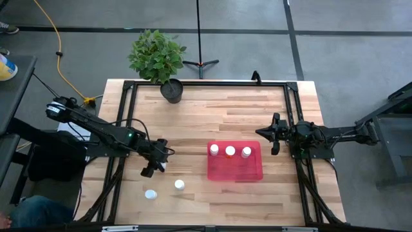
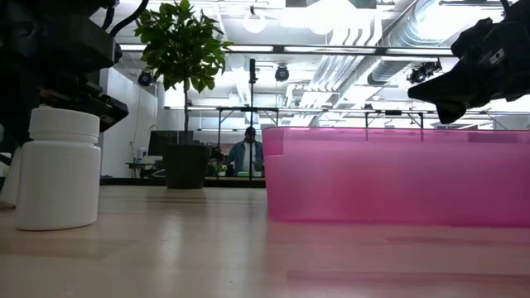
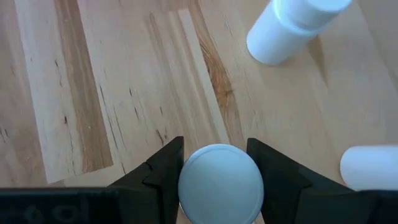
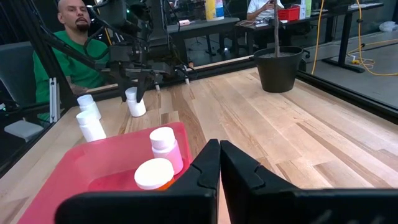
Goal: Pick and place pill bottles into a basket
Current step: Put the white pill bottle into the pink bin
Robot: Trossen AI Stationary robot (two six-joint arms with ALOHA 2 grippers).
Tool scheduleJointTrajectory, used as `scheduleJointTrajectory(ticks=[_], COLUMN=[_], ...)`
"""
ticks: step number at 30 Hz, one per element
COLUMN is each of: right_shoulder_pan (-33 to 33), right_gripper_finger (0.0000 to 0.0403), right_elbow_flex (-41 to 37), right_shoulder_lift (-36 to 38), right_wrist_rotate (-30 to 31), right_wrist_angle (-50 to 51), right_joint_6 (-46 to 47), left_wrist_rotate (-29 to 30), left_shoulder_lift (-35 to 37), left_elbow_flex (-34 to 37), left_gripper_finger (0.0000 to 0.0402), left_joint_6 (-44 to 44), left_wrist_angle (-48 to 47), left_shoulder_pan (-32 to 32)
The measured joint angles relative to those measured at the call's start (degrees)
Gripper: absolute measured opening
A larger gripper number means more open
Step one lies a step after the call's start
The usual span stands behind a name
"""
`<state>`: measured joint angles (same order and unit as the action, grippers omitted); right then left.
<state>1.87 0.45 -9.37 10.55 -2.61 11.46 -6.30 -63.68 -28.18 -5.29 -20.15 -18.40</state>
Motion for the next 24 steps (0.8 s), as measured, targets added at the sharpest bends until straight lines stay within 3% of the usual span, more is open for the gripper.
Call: scheduleJointTrajectory(ticks=[11, 24], right_shoulder_pan=[0.0, -0.02], right_gripper_finger=[0.0003, 0.0002], right_elbow_flex=[0.0, 0.0], right_shoulder_lift=[0.0, 0.0], right_wrist_rotate=[0.0, -0.01], right_wrist_angle=[-0.02, -0.01], right_joint_6=[0.25, 0.42], left_wrist_rotate=[0.74, 0.33], left_shoulder_lift=[0.0, 0.09], left_elbow_flex=[0.0, -0.02], left_gripper_finger=[0.0221, 0.0212], left_joint_6=[-0.58, -1.78], left_wrist_angle=[-0.22, -1.44], left_shoulder_pan=[0.0, 0.01])
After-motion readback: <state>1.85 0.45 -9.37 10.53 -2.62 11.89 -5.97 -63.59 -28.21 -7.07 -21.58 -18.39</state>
